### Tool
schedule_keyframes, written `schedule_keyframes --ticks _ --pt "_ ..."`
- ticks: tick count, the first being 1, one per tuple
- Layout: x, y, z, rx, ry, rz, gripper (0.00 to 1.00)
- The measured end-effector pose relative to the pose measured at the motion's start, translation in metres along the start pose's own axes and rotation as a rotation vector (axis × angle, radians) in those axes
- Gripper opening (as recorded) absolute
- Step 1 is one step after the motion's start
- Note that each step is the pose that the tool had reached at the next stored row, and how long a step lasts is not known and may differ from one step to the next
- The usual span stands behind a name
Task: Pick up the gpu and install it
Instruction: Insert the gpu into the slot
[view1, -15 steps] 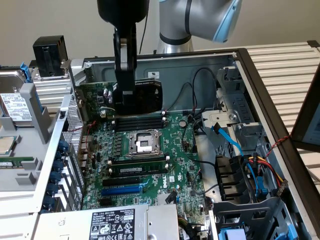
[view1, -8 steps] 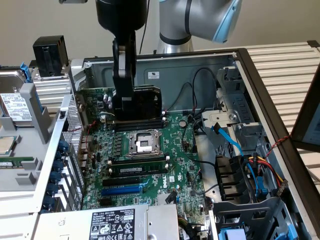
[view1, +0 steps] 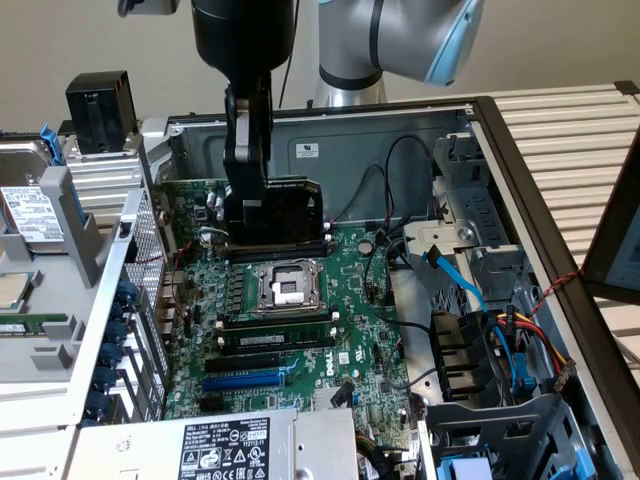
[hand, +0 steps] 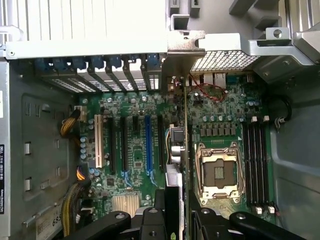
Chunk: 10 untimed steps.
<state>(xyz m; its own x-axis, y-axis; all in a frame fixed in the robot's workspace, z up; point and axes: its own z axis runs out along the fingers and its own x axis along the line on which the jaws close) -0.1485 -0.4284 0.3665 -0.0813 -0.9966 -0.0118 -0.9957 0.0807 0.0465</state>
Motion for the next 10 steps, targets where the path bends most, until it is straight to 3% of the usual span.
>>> schedule_keyframes --ticks 4,10 --pt "-0.0009 0.0058 0.0016 0.0035 -0.0002 0.003 0.27" --pt "-0.0007 0.0095 0.0058 0.0035 0.0002 0.004 0.27"
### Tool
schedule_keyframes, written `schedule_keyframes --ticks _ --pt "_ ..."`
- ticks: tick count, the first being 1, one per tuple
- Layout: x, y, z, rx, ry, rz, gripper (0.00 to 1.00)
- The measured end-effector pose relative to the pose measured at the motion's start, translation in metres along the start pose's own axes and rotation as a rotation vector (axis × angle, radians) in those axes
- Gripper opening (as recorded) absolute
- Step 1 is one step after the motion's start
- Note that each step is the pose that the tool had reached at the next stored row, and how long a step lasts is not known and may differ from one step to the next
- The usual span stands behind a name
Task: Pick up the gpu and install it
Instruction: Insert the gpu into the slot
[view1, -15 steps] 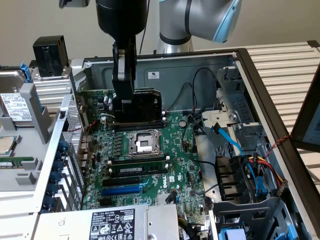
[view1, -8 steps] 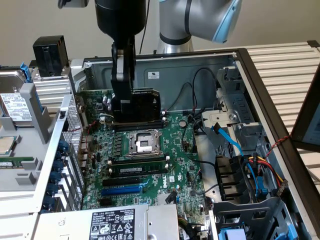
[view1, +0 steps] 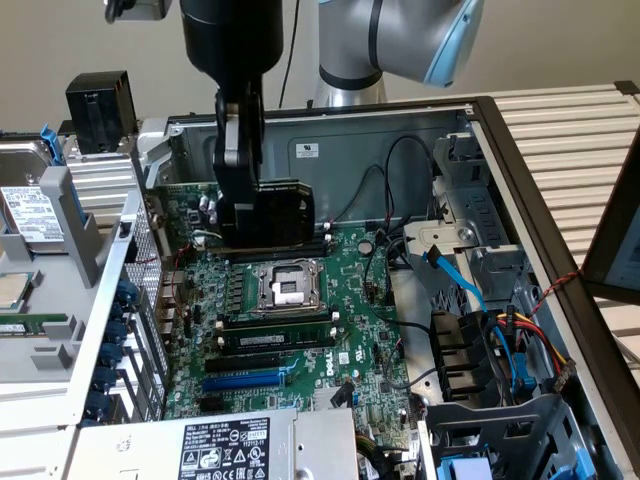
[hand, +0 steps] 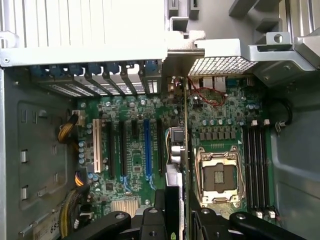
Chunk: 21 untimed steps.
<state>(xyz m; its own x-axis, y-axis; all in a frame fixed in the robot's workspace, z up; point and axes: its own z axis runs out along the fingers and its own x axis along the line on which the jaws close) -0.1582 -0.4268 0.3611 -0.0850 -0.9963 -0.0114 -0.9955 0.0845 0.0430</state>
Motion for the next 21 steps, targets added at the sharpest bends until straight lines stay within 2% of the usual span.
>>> schedule_keyframes --ticks 6,12,21 --pt "0.002 0.0008 0.0097 0.0003 0.0041 0.001 0.27" --pt "0.012 0.0 0.0162 0.0005 0.0059 0.003 0.27" --pt "0.016 0.0001 0.0314 0.0011 0.0109 0.019 0.27"
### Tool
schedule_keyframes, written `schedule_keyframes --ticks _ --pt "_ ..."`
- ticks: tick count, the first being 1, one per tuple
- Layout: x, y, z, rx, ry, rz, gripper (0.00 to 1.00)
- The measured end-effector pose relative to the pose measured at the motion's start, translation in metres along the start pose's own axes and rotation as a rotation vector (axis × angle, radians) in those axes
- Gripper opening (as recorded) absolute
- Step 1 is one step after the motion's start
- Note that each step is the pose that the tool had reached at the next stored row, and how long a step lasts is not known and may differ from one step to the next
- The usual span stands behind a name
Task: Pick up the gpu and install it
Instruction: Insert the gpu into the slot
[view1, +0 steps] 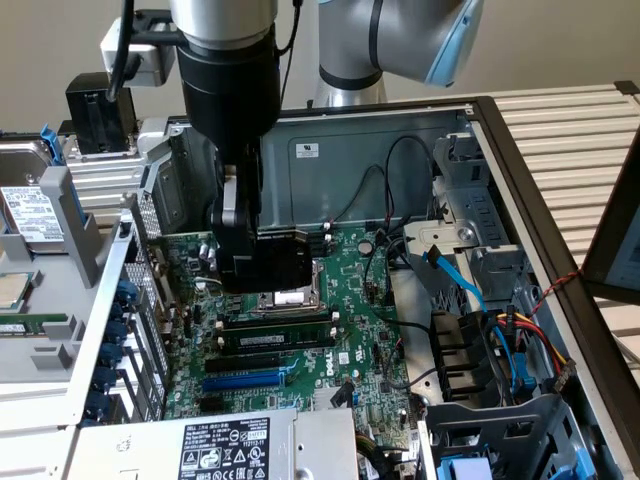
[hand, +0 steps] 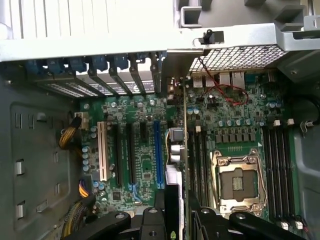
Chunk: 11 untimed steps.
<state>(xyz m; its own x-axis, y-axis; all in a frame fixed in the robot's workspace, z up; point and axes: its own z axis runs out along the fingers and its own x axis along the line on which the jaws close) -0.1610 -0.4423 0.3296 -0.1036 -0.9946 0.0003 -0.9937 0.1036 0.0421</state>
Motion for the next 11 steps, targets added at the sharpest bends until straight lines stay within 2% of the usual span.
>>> schedule_keyframes --ticks 4,6,7,9,11 --pt "0.005 -0.0006 0.006 0.0001 -0.0004 0.005 0.27" --pt "0.007 -0.0009 0.0082 -0.0022 -0.0001 0.007 0.27" --pt "0.009 -0.0012 0.0082 -0.0067 0.0004 0.007 0.27" --pt "0.011 -0.0016 0.0089 -0.0246 0.002 0.008 0.27" --pt "0.012 -0.0021 0.0095 -0.04 0.0039 0.008 0.27"
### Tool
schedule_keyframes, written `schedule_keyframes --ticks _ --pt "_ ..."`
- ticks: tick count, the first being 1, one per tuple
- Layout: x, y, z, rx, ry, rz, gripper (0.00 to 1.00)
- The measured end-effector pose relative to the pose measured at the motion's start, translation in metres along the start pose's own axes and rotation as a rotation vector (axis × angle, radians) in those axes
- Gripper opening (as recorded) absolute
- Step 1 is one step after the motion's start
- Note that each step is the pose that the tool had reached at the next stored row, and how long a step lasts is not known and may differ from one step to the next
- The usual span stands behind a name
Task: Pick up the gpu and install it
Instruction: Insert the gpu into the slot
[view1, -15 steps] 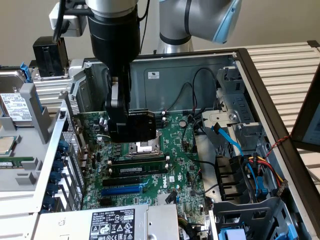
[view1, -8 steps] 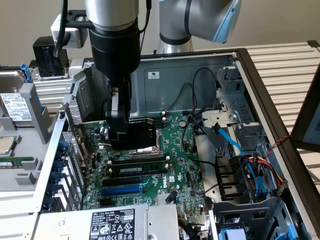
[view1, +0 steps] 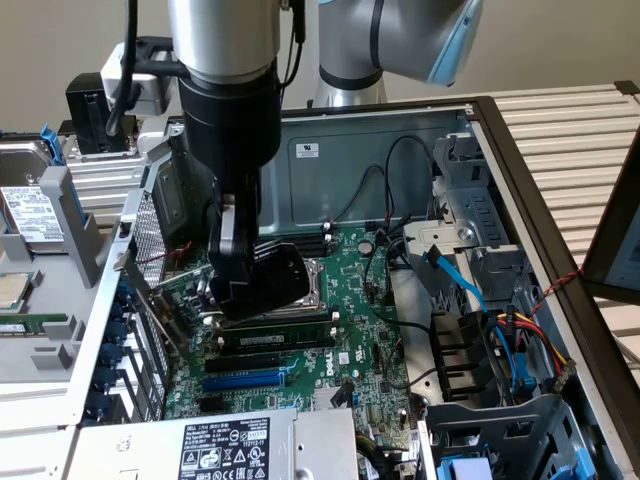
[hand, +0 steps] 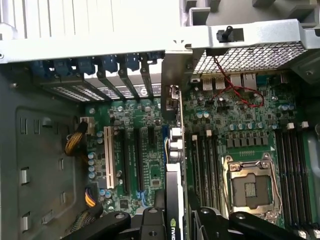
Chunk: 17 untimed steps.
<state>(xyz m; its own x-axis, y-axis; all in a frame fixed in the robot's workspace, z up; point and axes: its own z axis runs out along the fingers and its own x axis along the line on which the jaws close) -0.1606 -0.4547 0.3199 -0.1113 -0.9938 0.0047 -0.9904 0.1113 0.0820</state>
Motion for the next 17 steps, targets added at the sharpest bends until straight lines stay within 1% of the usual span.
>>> schedule_keyframes --ticks 3,4,6,8,17 --pt "0.003 -0.0016 0.0004 -0.0192 0.002 0.0 0.27" --pt "0.004 -0.0027 0.0003 -0.0236 0.0024 0.0 0.27" --pt "0.005 -0.0065 -0.0001 -0.0297 0.0033 0.0 0.27" --pt "0.005 -0.0105 -0.0003 -0.0327 0.0034 0.0 0.27" --pt "0.005 -0.0108 0.0018 -0.0373 0.0036 0.0 0.27"
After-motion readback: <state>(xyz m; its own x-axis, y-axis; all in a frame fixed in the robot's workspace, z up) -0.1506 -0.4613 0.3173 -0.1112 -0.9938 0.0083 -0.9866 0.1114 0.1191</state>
